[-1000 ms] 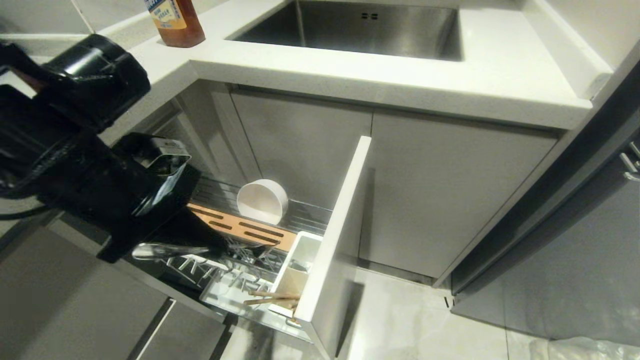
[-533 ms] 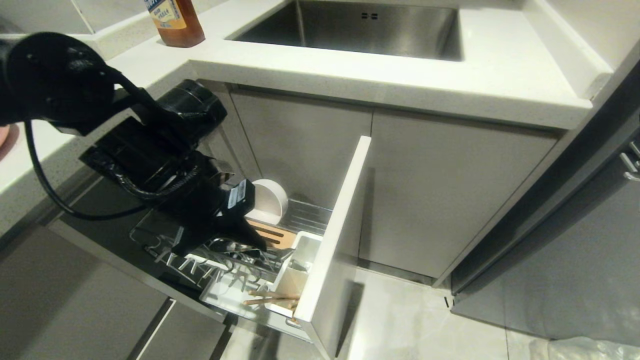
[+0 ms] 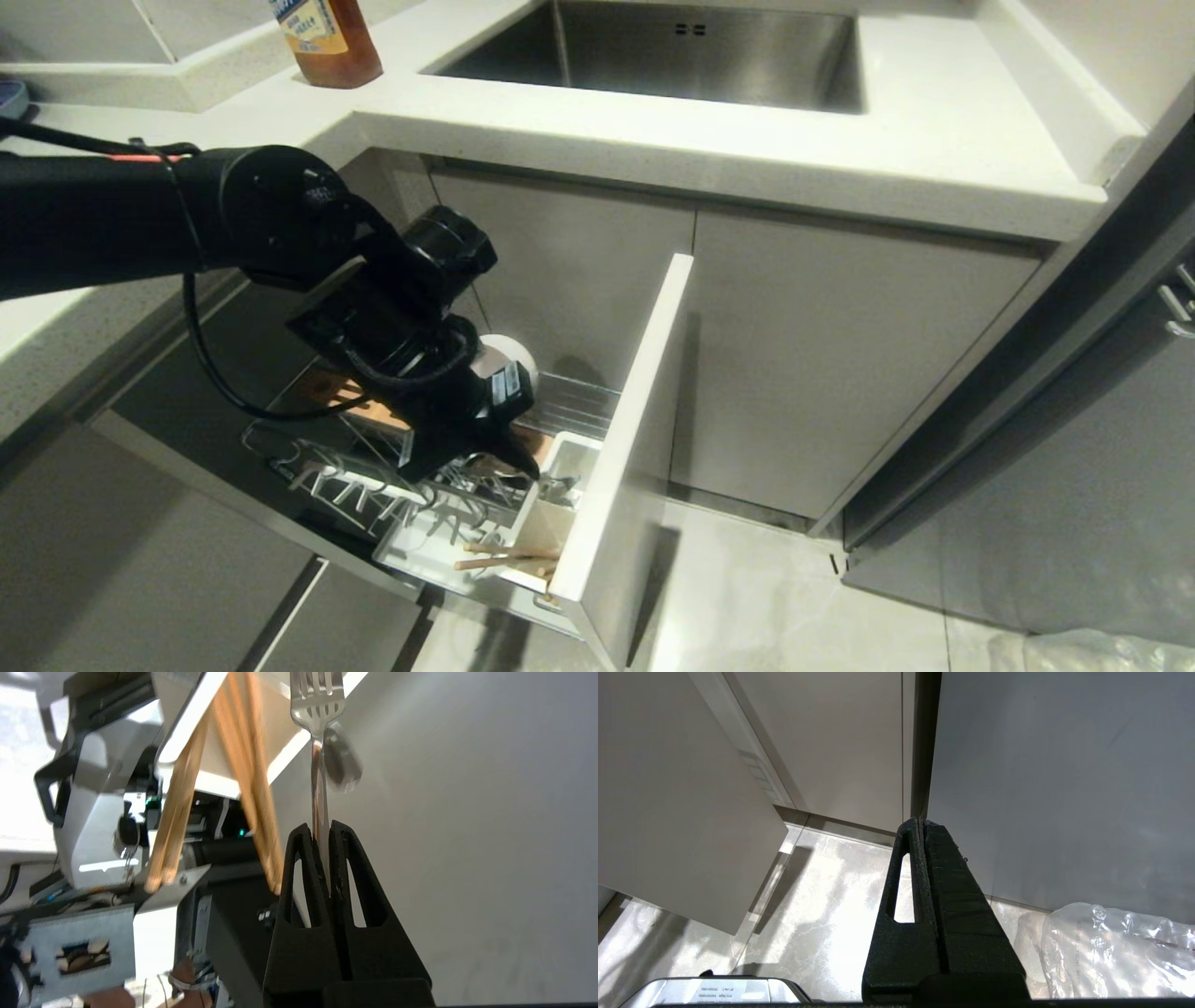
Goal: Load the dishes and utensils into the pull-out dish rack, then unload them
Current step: Pick up the spoon and place it in the cupboard
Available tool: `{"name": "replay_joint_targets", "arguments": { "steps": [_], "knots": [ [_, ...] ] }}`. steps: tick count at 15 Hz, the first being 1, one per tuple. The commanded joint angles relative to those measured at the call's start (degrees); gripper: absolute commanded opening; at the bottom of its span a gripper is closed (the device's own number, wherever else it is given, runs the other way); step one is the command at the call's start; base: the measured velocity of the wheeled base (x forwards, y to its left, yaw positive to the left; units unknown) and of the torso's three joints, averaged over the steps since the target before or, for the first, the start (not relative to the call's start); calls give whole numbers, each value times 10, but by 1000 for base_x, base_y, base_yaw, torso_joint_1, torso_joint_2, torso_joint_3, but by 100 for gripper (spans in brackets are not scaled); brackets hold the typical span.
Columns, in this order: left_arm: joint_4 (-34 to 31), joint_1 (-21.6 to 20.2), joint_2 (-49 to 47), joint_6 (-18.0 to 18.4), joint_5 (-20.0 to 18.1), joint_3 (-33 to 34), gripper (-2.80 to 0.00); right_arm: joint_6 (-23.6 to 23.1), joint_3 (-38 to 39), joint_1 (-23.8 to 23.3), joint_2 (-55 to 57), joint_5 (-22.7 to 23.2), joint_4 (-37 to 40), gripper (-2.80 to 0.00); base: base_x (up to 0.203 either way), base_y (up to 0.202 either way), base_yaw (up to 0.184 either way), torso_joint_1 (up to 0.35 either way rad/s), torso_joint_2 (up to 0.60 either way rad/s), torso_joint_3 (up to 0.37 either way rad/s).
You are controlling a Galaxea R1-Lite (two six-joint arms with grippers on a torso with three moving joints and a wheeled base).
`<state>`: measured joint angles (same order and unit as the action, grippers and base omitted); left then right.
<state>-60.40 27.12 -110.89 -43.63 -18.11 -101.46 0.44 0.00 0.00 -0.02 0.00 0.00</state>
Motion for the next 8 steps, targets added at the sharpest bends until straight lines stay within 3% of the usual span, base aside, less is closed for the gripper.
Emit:
{"name": "replay_joint_targets", "arguments": {
  "steps": [1,8],
  "knots": [
    [3,0,-20,-3,-1,-1,-280,0,0,0,0,0,0,-280,0,0,0,0,0,0],
    [6,-3,-72,-3,0,-34,-280,0,0,0,0,0,0,-280,0,0,0,0,0,0]
  ]
}}
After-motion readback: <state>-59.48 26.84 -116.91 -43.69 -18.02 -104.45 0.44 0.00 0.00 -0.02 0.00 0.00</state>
